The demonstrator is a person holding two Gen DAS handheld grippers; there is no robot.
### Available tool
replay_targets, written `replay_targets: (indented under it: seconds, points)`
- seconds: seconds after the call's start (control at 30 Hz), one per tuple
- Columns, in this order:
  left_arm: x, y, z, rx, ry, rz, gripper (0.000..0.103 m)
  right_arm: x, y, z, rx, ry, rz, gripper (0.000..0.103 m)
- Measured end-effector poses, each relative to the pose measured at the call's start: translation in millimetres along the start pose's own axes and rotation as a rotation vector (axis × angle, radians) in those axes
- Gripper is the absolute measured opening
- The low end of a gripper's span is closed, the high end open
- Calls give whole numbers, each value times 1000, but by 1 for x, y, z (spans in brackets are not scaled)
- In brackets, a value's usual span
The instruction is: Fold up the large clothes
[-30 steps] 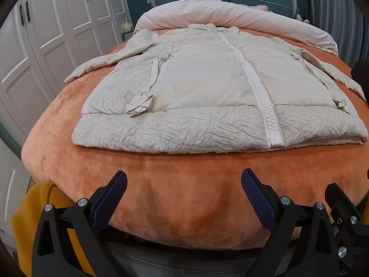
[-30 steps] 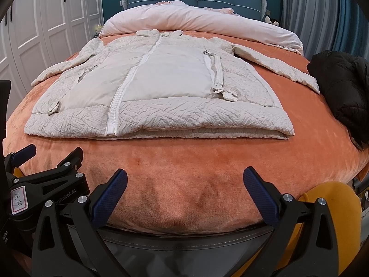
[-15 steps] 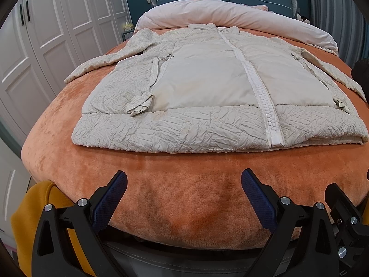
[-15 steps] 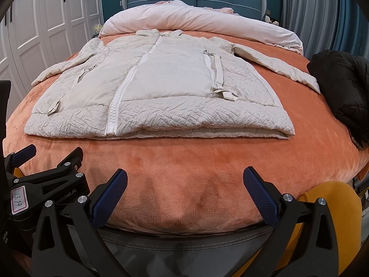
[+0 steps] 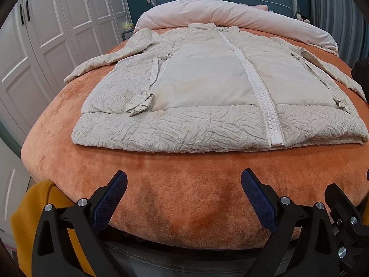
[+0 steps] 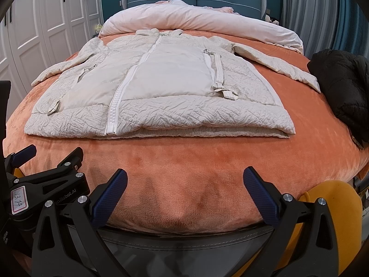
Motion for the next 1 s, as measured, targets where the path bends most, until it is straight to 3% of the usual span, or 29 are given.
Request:
replay_targets:
  seconds: [0.13, 0.2, 0.33, 0.5, 0.67, 0.87, 0.93, 0.97, 1.0]
  points:
    - [16, 5, -18, -29, 51, 8, 98, 14, 1, 11, 35, -7, 18, 98]
    - [33, 8, -39, -33, 112, 24, 98, 34, -1, 36, 32, -46, 43, 98]
    - [68, 2, -75, -29, 207, 45, 98, 92, -32, 131, -10, -240, 48, 98]
    - [104, -10, -97, 5, 256, 64, 98, 150, -82, 263, -59, -530, 55, 98]
    - [129, -31, -101, 29, 283, 47, 98, 165, -139, 357, -71, -782, 47, 98]
    - [147, -57, -98, 59, 291, 22, 98, 163, -195, 416, -114, -1013, -12, 98]
    - [152, -68, -98, 65, 293, 11, 97, 162, -204, 427, -130, -1060, -19, 92]
    - [153, -70, -98, 66, 293, 8, 97, 164, -205, 431, -152, -1076, -2, 83]
    - [155, -74, -99, 69, 293, 4, 97, 169, -206, 433, -160, -1083, 8, 67]
Point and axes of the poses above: each gripper's, at about its wrist camera, not at the fingertips, and y roughly against the way its jaws point, z to its right, x to its top, the point moved 3 cm from there along -y, roughly the way its jaws point, and after that the axes turned 2 degrees about -z, right-handed, at the moved point
